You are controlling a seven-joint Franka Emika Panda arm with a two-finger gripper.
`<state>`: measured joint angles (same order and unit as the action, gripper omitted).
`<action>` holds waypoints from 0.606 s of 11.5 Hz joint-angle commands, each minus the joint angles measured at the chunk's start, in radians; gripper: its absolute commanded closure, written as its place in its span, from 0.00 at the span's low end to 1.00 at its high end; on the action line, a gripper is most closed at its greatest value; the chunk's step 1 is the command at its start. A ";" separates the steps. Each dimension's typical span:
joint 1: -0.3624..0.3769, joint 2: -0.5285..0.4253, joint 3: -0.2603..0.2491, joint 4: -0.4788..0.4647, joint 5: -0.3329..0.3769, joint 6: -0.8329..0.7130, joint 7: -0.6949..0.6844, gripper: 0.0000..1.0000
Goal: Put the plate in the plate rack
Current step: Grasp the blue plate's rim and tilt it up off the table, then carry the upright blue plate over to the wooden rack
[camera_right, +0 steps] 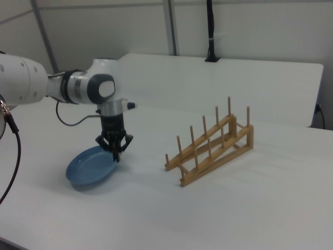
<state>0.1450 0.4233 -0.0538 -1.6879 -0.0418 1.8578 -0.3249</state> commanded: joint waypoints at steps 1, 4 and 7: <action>-0.018 -0.099 -0.020 0.052 -0.004 0.020 -0.023 1.00; -0.045 -0.115 -0.061 0.132 -0.006 0.059 -0.028 1.00; -0.071 -0.139 -0.103 0.136 -0.007 0.244 -0.019 1.00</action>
<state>0.0847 0.3028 -0.1256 -1.5476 -0.0455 1.9662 -0.3357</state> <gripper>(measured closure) 0.947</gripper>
